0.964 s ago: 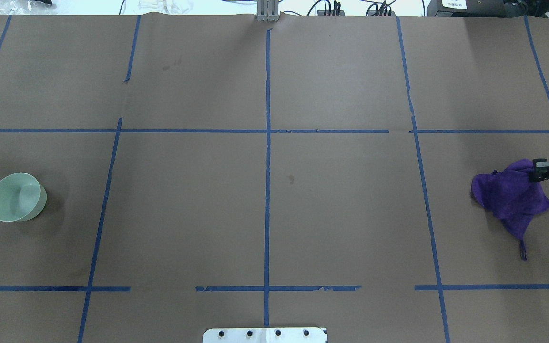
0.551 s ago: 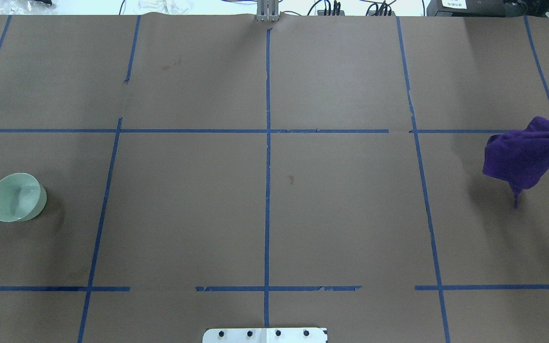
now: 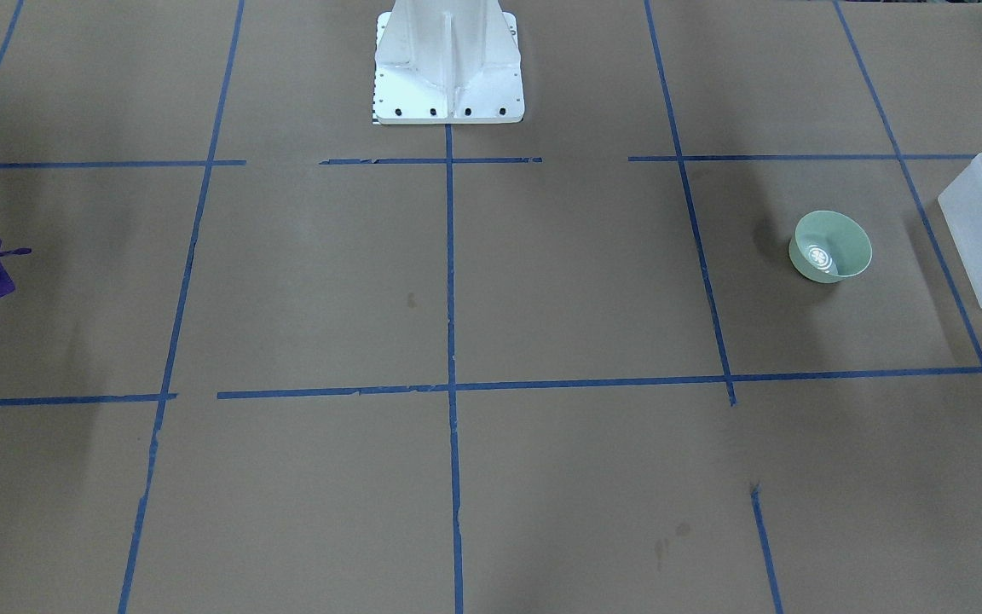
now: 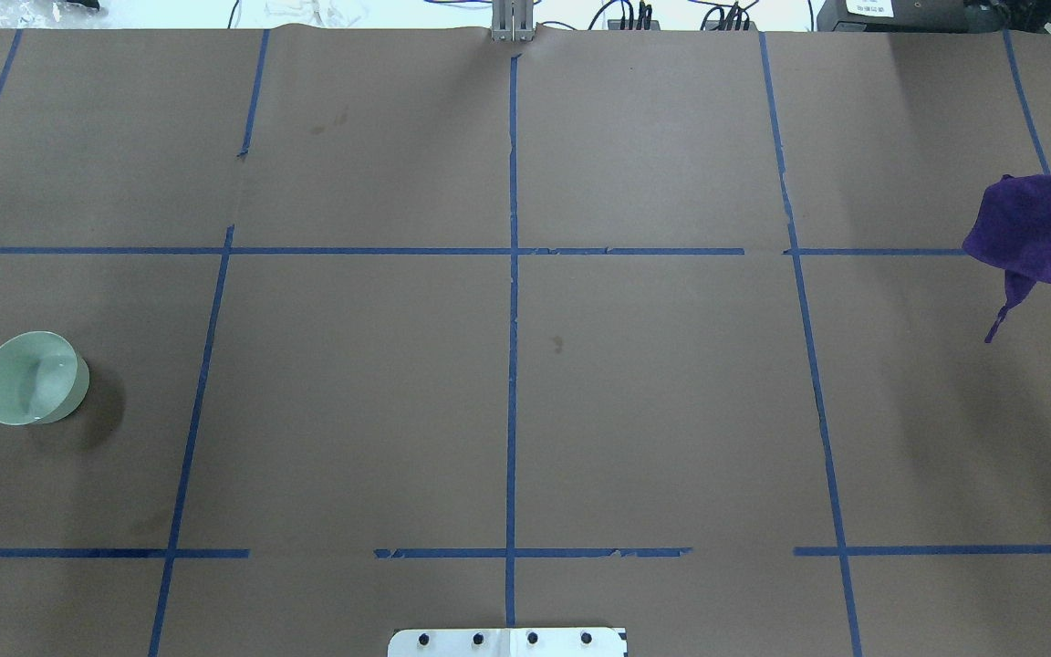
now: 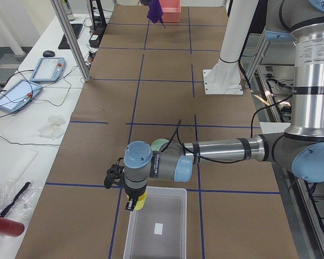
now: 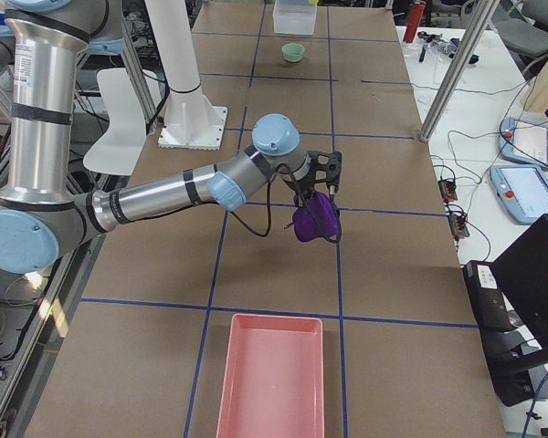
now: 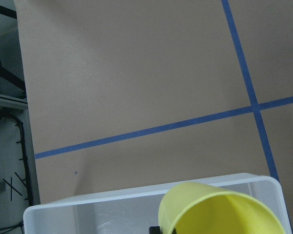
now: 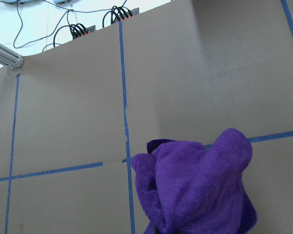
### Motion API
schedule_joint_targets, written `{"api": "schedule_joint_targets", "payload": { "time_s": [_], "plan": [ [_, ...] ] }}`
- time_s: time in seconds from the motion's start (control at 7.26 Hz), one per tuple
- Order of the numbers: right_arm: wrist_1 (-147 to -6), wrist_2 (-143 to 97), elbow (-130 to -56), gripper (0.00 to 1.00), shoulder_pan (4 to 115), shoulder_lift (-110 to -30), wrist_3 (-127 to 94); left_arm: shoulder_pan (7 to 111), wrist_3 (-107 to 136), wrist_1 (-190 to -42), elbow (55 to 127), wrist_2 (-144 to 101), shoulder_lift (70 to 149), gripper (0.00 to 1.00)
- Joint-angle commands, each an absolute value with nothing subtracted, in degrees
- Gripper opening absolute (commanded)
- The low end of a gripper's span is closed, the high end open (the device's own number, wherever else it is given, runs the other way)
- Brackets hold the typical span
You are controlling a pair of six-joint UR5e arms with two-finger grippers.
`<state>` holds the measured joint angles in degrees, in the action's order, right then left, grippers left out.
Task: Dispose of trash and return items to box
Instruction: 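Drop the yellow cup into the clear bin while the right gripper lifts the purple cloth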
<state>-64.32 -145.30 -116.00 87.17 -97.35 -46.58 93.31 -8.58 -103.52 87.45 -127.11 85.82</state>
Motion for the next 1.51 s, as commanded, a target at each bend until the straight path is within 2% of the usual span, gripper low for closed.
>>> {"api": "schedule_joint_targets", "payload": {
  "time_s": [0.0, 0.41, 0.55, 0.69, 0.83, 0.96, 1.1, 1.38],
  "plan": [
    [-64.2, -146.3, -116.8, 0.00, 93.3, -96.6, -45.7, 92.6, -7.1, -103.6, 86.9, -129.2, 83.3, 0.00],
    [-64.3, -146.6, -116.2, 0.00, 99.2, -98.3, -37.8, 88.0, -7.2, -103.9, 84.1, -134.9, 82.7, 0.03],
    [-64.4, -146.6, -115.5, 0.00, 100.4, -99.1, -34.7, 87.7, -7.2, -104.1, 83.9, -135.2, 82.7, 0.43],
    [-64.4, -146.5, -115.3, 0.00, 101.2, -100.2, -33.4, 87.6, -7.6, -105.2, 84.0, -135.1, 82.8, 0.97],
    [-64.8, -146.3, -114.7, 0.00, 102.0, -100.9, -31.0, 87.7, -7.5, -107.0, 84.9, -135.1, 83.2, 1.00],
    [-67.1, -145.8, -113.9, 0.00, 103.3, -101.4, -26.2, 87.7, -6.8, -106.5, 89.2, -134.9, 83.7, 1.00],
    [-73.5, -144.6, -113.7, 0.00, 105.2, -101.3, -18.4, 87.7, -4.2, -106.4, 93.5, -134.6, 84.5, 1.00],
    [-88.3, -139.2, -113.1, 0.00, 108.3, -100.9, 0.2, 87.5, 3.1, -107.0, 96.7, -134.5, 88.8, 1.00]
  ]
}}
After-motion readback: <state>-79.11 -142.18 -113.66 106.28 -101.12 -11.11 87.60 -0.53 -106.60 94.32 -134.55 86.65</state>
